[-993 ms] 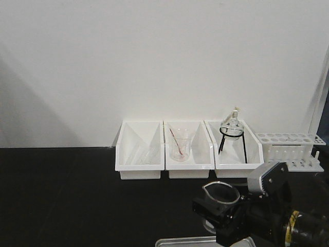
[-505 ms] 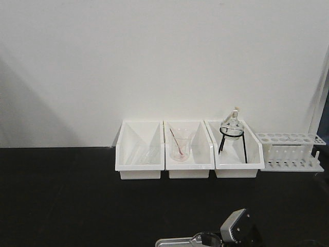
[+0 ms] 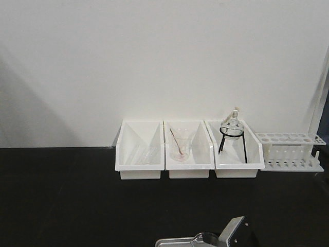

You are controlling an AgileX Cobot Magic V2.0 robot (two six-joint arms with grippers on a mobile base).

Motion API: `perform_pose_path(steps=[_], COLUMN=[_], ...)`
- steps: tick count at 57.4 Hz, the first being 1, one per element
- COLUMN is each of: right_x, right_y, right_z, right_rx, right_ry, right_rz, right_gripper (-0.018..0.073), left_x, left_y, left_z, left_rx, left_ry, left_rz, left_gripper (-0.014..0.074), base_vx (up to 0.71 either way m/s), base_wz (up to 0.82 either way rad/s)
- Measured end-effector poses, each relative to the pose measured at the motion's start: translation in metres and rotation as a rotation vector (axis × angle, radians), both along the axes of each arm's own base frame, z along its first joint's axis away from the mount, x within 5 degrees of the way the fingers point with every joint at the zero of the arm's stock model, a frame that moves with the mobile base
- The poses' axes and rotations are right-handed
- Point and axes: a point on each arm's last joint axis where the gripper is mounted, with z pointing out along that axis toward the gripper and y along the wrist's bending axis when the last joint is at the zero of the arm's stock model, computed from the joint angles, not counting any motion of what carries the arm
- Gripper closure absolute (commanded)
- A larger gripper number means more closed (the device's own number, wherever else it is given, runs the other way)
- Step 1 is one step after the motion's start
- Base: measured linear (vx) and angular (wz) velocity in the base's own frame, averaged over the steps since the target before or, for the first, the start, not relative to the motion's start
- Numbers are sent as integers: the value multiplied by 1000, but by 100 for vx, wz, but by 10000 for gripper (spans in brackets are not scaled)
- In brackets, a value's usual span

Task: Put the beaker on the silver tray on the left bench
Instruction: 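Lower the beaker onto the silver tray and open the right gripper, then withdraw the right gripper up and away from the beaker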

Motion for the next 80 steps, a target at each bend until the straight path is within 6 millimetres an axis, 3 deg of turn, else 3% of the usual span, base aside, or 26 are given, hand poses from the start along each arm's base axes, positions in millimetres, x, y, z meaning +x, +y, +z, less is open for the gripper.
perform_pose_path(steps=[11,21,41,49,61,70,76,80], right_x=[1,1,1,2,4,4,3,1], right_y=[-1,-1,-1,-1,-1,0,0,0], right_z=[-3,-3,-3,-2,3,26,48,68], right_rx=[0,2,2,11,50,87,110,142], right_ry=[7,5,5,3,-23,-102,-163,-195], right_rz=[-11,-11,-12,-26,-44,-35,-33,-38], right_gripper=[522,410,-36,-129,-126,-98,-32,75], left_x=[0,0,0,0,0,0,0,0], left_y=[0,0,0,0,0,0,0,0], left_z=[0,0,0,0,0,0,0,0], left_rx=[0,0,0,0,0,0,0,0], left_ry=[0,0,0,0,0,0,0,0], left_rz=[0,0,0,0,0,0,0,0], left_gripper=[595,595,595,595,595,595,595,595], base_vx=[0,0,0,0,0,0,0,0], base_wz=[0,0,0,0,0,0,0,0])
